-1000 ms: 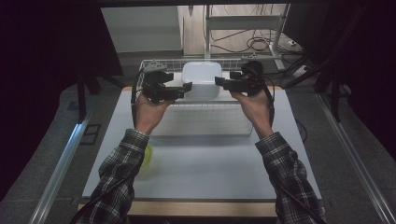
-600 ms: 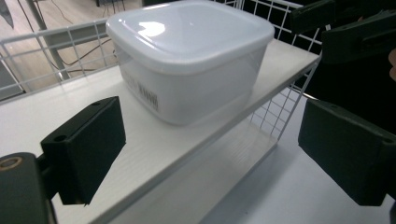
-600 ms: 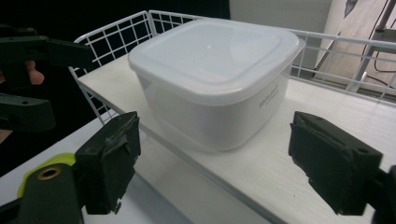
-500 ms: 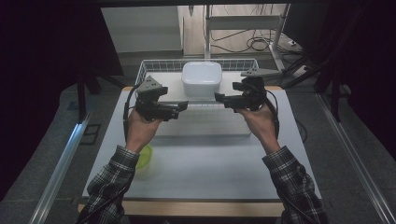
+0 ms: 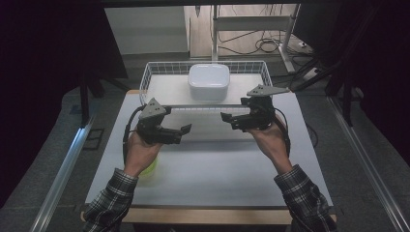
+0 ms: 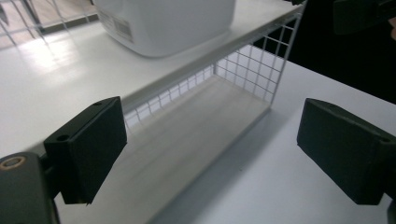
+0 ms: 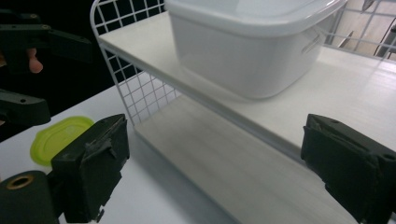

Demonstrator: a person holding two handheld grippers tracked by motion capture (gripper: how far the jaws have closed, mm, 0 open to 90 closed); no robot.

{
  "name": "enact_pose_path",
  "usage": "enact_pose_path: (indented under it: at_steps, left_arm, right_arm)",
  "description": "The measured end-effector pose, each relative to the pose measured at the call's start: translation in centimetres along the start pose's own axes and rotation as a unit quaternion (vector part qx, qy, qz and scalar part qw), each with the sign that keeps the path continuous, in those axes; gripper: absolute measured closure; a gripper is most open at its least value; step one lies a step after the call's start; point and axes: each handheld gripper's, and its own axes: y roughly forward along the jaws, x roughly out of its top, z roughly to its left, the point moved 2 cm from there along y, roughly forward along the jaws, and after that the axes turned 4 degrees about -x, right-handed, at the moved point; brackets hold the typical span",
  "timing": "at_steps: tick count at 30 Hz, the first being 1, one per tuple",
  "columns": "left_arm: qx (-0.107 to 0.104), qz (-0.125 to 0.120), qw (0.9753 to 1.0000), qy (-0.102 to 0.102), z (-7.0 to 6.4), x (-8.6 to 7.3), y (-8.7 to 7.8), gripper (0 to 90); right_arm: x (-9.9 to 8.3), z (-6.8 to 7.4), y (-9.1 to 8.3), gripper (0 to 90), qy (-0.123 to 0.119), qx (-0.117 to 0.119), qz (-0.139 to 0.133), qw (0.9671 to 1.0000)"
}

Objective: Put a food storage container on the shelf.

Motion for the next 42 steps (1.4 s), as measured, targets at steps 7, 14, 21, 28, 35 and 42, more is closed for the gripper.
enact_pose_path:
  at_steps: [7,14,21,28,35,42]
  left_arm:
    - [-0.023,-0.004,0.9997,-0.013,-0.3,-1.6,-0.6,9.8]
    - [-0.022,0.006,0.9997,-0.011,-0.9,-3.4,-1.0,9.4]
    - [-0.02,0.016,0.9996,-0.011,-1.5,-5.1,-1.3,8.4]
    - [-0.02,0.016,0.9995,-0.019,-1.8,-6.6,-1.7,7.8]
    - [-0.022,0.022,0.9992,-0.026,-2.3,-8.3,-1.6,7.4]
    - [-0.016,0.03,0.9989,-0.034,-2.7,-10.1,-1.5,7.4]
  right_arm:
    - [-1.5,0.8,-0.3,5.2,-0.016,0.006,0.009,0.9998]
    - [-3.3,1.0,-0.6,2.8,-0.019,0.01,0.01,0.9997]
    - [-5.6,1.1,-0.8,1.8,-0.019,0.02,0.016,0.9995]
    - [-7.7,1.3,-1.1,2.1,-0.014,0.022,0.018,0.9995]
    - [-9.0,1.2,-1.3,2.0,-0.01,0.02,0.03,0.9993]
    - [-10.8,1.3,-1.7,1.5,-0.003,0.007,0.038,0.9992]
